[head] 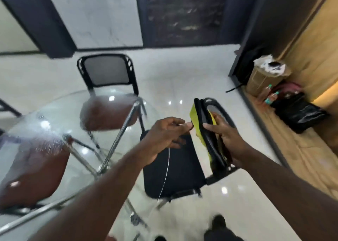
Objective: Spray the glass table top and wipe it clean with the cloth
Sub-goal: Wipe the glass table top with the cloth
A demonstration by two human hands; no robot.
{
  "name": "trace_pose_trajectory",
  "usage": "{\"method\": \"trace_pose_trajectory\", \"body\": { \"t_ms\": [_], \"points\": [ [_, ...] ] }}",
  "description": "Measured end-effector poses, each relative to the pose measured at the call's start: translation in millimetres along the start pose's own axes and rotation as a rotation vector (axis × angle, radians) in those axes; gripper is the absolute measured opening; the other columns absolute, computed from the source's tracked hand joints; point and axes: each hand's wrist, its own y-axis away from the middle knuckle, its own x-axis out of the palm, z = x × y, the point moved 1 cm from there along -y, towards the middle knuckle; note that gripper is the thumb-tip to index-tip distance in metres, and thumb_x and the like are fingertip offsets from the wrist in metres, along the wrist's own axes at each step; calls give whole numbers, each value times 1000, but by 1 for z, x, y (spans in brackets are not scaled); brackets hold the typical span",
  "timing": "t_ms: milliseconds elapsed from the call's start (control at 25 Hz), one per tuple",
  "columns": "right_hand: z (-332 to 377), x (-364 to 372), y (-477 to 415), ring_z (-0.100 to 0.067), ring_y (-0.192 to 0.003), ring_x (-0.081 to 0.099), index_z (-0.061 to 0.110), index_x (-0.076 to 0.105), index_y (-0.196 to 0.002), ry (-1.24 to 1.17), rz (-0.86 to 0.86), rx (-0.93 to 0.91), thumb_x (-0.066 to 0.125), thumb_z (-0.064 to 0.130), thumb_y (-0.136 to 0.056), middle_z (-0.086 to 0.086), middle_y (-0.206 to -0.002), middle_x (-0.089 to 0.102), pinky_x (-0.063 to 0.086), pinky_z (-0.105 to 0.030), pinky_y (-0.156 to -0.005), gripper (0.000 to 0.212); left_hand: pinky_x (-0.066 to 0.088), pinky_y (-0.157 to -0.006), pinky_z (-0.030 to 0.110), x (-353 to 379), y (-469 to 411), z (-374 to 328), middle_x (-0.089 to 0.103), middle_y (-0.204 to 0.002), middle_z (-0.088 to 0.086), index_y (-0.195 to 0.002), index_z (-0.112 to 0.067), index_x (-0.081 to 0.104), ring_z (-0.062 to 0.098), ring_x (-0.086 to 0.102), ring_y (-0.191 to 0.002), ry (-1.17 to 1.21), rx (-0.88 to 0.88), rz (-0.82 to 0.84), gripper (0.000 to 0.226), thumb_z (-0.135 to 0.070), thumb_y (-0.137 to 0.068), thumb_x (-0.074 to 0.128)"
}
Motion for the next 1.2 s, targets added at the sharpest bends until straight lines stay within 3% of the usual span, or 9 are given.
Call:
{"method": "trace_pose_trajectory", "body": {
  "t_ms": [120,240,400,520,640,720,800,1000,1200],
  "points": [
    [46,-38,20,-15,-132,70,41,42,-161,-28,73,-131,69,20,-99,6,-147,70,54,-34,-107,71,62,-95,54,67,-33,-61,79,-114,10,-122,-15,70,30,77,-107,9,105,51,50,-50,-87,82],
    [68,-109,22,-6,-132,67,41,41,-161,-96,30,-218,75,32,-96,16,-147,69,54,-26,-103,75,59,-100,56,130,-83,-93,80,-111,4,-117,-19,73,27,76,-108,-33,172,-82,48,-50,-81,83],
    [82,-234,9,-17,-124,75,36,48,-157,-80,-74,-175,101,48,-66,-1,-141,73,58,-37,-98,106,61,-99,45,212,-140,-120,78,-123,4,-130,-15,68,25,74,-116,29,128,-1,33,-19,-98,73],
    [91,-320,0,-26,-120,75,29,68,-138,63,-99,-248,96,30,-77,-1,-126,80,62,-47,-99,67,60,-99,40,282,-180,-137,76,-127,8,-131,-12,67,27,72,-119,39,129,-1,45,-24,-89,80],
    [110,-374,-23,-4,-98,74,32,71,-122,298,-410,-415,98,29,-79,12,-110,79,61,-32,-83,51,59,-88,37,323,-212,-155,74,-118,1,-120,-21,70,20,72,-105,-51,156,-298,63,-52,-68,86],
    [122,-387,-46,-1,-83,66,33,68,-112,491,-610,-506,97,26,-77,16,-97,70,54,-25,-70,46,60,-88,42,338,-232,-163,76,-112,5,-117,-17,72,19,72,-100,16,110,-225,65,-58,-69,85],
    [128,-386,-77,-2,-82,61,30,69,-118,629,-526,-594,94,28,-79,11,-99,65,53,-25,-69,47,63,-93,47,353,-261,-173,75,-118,10,-125,-13,66,21,75,-105,117,49,-85,61,-48,-79,85],
    [162,-423,-187,3,-114,58,36,71,-136,778,-205,-649,88,56,-84,8,-126,61,46,-13,-96,58,66,-71,45,314,-382,-185,78,-111,12,-128,-14,67,29,79,-93,216,68,-367,36,-22,-94,76],
    [219,-442,-286,-2,-145,26,52,14,-169,890,-59,-491,74,82,-64,7,-172,23,33,-30,-112,124,64,-76,50,277,-475,-209,78,-118,12,-129,-17,69,34,76,-104,363,46,-212,37,-23,-93,76]
  ]
}}
